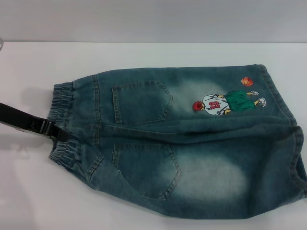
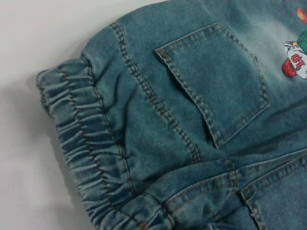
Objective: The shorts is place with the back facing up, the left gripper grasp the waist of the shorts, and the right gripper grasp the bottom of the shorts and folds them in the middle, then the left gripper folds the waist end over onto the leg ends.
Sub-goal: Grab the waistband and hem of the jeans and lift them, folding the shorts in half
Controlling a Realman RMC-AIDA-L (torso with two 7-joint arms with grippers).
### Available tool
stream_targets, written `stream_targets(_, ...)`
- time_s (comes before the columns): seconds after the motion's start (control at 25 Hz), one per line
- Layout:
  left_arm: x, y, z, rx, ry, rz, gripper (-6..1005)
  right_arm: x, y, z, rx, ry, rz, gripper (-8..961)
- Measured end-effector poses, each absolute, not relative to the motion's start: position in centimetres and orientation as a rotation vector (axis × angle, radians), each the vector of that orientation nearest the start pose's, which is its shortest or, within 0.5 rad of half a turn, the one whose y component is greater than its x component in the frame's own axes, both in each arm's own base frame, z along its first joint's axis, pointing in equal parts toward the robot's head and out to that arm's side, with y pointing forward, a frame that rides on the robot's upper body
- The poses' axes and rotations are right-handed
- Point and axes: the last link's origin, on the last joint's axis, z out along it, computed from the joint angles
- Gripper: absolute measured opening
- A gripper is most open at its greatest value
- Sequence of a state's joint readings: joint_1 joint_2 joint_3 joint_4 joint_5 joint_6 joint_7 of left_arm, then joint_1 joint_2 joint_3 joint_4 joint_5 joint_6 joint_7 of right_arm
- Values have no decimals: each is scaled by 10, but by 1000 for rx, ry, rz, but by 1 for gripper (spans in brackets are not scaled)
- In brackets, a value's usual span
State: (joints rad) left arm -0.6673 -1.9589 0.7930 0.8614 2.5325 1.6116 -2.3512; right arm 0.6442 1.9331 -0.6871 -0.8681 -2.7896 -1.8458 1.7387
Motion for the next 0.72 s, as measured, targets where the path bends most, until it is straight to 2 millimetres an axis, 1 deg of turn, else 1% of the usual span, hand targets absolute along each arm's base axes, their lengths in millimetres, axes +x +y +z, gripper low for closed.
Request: stream_targets(0.72,-274,365,57,-2464,-1528,123,35,308,315,77,-2943,994,-531,566)
